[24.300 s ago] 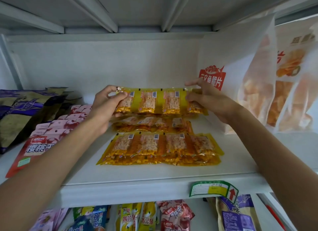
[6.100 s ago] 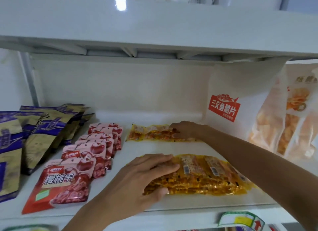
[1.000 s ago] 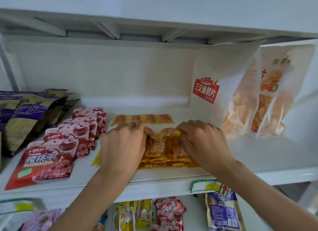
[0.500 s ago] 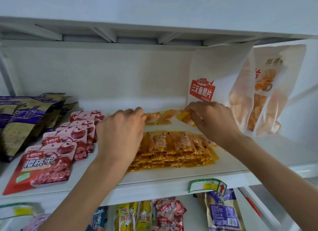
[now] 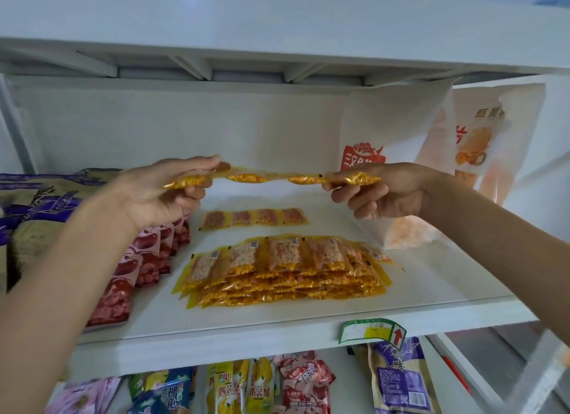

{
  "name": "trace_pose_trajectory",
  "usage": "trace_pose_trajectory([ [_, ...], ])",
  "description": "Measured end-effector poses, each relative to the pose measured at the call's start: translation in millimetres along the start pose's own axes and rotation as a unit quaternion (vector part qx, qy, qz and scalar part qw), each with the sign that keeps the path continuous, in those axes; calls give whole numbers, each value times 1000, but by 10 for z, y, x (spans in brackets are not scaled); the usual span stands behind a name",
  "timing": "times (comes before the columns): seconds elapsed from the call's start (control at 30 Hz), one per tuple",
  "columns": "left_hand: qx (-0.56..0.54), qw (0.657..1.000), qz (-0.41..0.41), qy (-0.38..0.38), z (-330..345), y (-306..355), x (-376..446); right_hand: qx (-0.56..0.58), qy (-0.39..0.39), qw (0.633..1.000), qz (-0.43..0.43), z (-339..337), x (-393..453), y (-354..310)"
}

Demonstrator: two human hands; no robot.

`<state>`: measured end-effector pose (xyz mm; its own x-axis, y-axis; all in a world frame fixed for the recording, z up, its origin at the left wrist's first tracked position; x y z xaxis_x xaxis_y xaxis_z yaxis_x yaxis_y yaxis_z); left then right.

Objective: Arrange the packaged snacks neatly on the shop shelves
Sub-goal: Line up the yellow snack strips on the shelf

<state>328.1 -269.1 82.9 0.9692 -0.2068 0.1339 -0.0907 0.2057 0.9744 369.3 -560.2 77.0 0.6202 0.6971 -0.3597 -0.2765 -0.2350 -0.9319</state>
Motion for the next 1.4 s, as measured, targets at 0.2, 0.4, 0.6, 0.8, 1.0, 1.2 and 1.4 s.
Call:
trace_pose_trajectory([
  [0.2,-337,935,-111,-23,-4,-339,-63,203,33,978,-29,-119,34,102],
  [0.4,-422,907,-8,5,-5,-282,-165,200,62,959,-191,-117,84,219],
  [0.6,-189,973,66,114,-56,-387,-124,55,239,935,-254,-106,60,342],
  [0.8,122,960,128,218,-307,-605,-244,-66,390,881,-258,-107,-94,444],
  [1.0,172,952,132,214,-283,-592,-234,-49,411,885,-214,-154,-100,474],
  [1.2,249,940,144,185,-211,-541,-374,-104,410,899,-113,-165,-112,594],
  [1.4,359,917,118,130,-55,-733,-483,-232,447,862,-57,-143,-143,761],
])
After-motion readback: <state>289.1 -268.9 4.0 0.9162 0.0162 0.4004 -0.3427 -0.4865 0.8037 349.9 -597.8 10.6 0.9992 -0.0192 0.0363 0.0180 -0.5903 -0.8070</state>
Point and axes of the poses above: each hand's wrist, its own x-axis towards the middle knuckle, its own z-axis out of the palm, y = z × x, the point moved 6 cm from there along x, towards the middle knuckle, and after that the axes turned 8 degrees about z, right-handed, at the moved point
